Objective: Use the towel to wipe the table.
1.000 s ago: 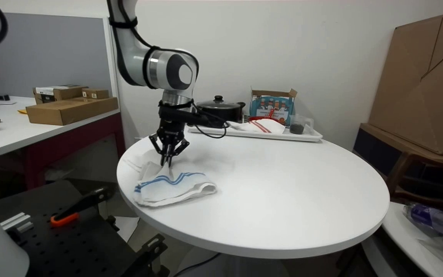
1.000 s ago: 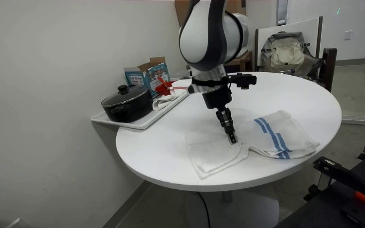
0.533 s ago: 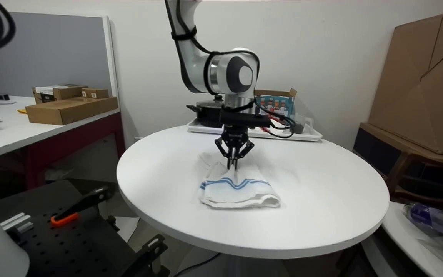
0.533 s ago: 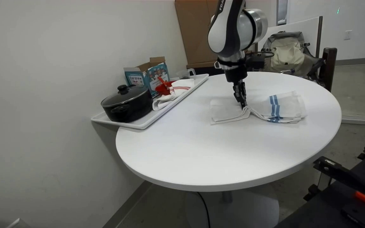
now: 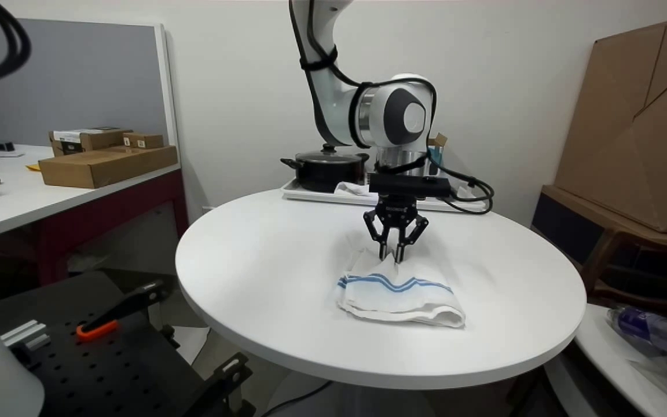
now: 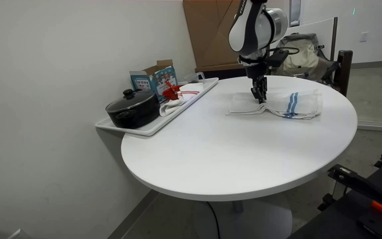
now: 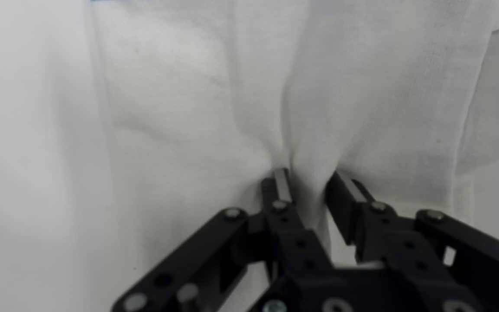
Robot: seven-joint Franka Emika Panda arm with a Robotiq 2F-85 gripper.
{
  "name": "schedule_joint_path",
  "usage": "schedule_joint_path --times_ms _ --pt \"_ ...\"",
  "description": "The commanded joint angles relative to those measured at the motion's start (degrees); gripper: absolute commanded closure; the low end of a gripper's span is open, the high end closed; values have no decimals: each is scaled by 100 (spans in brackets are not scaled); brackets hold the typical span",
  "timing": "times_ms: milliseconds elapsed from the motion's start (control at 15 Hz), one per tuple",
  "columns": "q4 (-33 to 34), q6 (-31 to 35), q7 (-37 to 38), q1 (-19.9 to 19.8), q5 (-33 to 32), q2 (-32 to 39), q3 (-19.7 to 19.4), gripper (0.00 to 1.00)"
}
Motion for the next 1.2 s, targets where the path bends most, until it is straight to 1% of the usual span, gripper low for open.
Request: schedule_joint_path --times_ms 0,133,333,400,600,733,867,1000,1067,1133 --pt "219 -519 916 150 -3 42 -137 38" --pt "110 -912 1477 238 44 -193 -196 26" --pt "-101 -1557 2178 339 105 -739 -228 3" --pt "-185 -1672 2374 369 100 -972 -235 0" --pt "-460 -2002 2938 533 -44 -1737 -270 0" --pt "-714 -2276 3572 784 -379 -2220 -344 0" --pt "-1083 -2496 4022 969 -765 -2697 -292 0" --pt "-1488 -2444 4348 1084 -1059 -3157 -184 0" --pt "-924 -2473 3981 917 -777 -2594 -167 0" --pt "-1105 -2473 4132 981 -872 -2788 -131 0"
